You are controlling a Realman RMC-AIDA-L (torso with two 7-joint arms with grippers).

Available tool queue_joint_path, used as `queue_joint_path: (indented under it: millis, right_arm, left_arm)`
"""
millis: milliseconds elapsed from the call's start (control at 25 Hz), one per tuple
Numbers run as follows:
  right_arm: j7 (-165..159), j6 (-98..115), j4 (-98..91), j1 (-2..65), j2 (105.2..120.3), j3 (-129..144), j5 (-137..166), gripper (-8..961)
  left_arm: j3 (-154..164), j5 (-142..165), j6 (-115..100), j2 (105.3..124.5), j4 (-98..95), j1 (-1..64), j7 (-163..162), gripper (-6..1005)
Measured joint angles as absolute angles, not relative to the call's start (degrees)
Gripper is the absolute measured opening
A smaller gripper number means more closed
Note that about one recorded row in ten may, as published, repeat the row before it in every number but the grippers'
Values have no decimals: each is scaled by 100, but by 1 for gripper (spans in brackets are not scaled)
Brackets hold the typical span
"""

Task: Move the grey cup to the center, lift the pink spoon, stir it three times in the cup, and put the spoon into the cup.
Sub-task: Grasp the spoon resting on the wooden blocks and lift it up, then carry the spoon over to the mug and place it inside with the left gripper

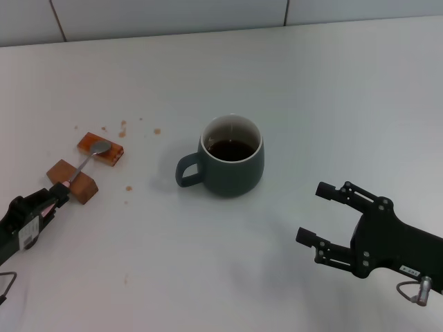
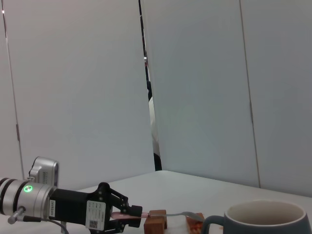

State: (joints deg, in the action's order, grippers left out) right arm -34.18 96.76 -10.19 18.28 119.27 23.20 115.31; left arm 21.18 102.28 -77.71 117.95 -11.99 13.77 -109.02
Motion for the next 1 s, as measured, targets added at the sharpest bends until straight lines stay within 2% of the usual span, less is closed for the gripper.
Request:
queue_joint_path:
  millis: [400,560,600,800,840,1000]
  right_arm:
    - [-3411,9677,-1019,1828,11926,2320,11531,820]
    - [-3403,9677,-1019,1831,11926,2320,11531,820]
    - [-3403,9677,-1019,1831,11926,2320,11531,820]
    - [-3401,9675,-1020,1864,11926,2320,11508,820]
    - [-3401,9656,-1019,1885,11926,2320,11502,820]
    - [-3401,9632,-1019,1904,11926,2316,11497,820]
  left_arm:
    - [2116,10235,-7859,11799,-1233,1406,-10585,154]
    - [2063,10222,-8221,11797,-1423,1425,-10377,149]
    - [2061,10228,-8860,11777,-2219,1595,-10433,145]
    - [2380,10310,-9577,11697,-3584,1925,-10981,129]
    - [2782,10330,-9901,11620,-4440,2127,-11266,129]
    - [3614,10651,-10166,11552,-6178,2375,-11686,131]
